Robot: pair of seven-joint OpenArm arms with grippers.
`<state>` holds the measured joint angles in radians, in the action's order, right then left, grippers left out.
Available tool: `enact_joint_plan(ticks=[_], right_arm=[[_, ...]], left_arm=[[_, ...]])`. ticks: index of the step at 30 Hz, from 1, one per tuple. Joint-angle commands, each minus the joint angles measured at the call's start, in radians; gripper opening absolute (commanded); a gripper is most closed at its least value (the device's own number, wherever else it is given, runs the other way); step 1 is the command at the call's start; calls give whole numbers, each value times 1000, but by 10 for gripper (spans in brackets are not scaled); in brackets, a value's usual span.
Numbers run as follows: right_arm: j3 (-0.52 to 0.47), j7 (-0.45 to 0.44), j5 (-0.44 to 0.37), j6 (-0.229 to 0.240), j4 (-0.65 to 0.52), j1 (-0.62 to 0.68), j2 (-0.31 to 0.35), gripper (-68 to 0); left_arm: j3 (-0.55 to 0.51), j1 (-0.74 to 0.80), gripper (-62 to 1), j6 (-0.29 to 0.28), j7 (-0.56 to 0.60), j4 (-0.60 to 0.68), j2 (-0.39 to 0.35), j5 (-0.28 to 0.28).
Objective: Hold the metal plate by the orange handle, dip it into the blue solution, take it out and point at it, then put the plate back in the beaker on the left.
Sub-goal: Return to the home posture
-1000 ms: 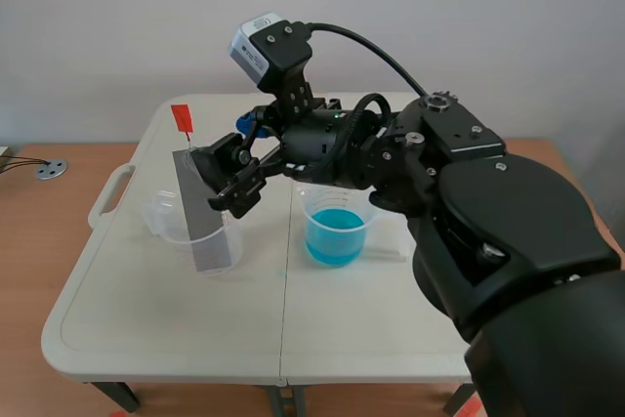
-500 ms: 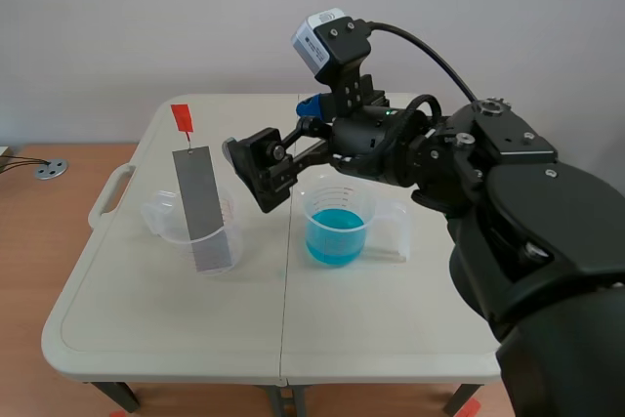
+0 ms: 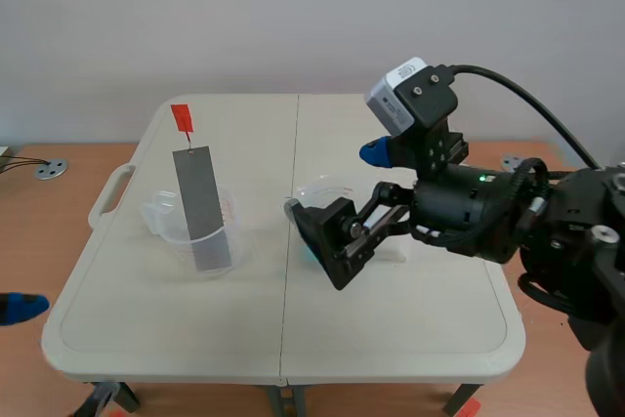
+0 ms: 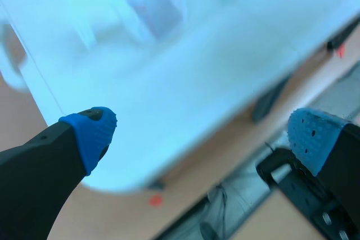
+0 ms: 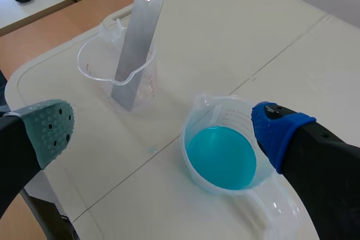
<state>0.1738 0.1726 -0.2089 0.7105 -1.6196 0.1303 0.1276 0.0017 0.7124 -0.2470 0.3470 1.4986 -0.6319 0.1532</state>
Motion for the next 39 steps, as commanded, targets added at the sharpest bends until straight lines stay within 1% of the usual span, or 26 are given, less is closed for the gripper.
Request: enact_joint_plan(ticks=[1,8,10,14,19,21,25,28,34,36,39], right_arm=[[-25,-15,-14,-8,-44,18,18,-12],[-113,-15,-93,-7,-178,166,83,-12],[-130,-15,-102,-7,-209,202,101,-12],[-166,-15,-144,-7,-253,266,135,-12],[-214,-16,-189,-7,-294,325,153,-12],[-227,-21,-189,-7,-297,339,152,-12],[-233,-10,-188,-7,-297,341,153,-12],[-233,-7,-188,-7,-297,341,152,-12],[-233,-3,-188,-7,-297,341,152,-12],[-233,-2,-188,-7,-297,341,152,-12],[-233,-3,-188,-7,-297,341,152,-12]], left_arm=[[-3,-19,14,-2,-2,37,3,14],[-3,-116,14,-2,-47,128,3,28],[-3,-142,14,-2,-66,146,3,45],[-3,-185,14,-2,-83,170,3,57],[-2,-224,14,-2,-83,192,3,99],[0,-234,14,-2,-83,201,3,100],[6,-234,14,-2,-82,238,3,126],[34,-234,14,-1,-83,268,3,125],[111,-249,14,44,-98,294,3,124],[128,-265,14,47,-123,294,3,124],[132,-267,14,51,-127,294,3,124]])
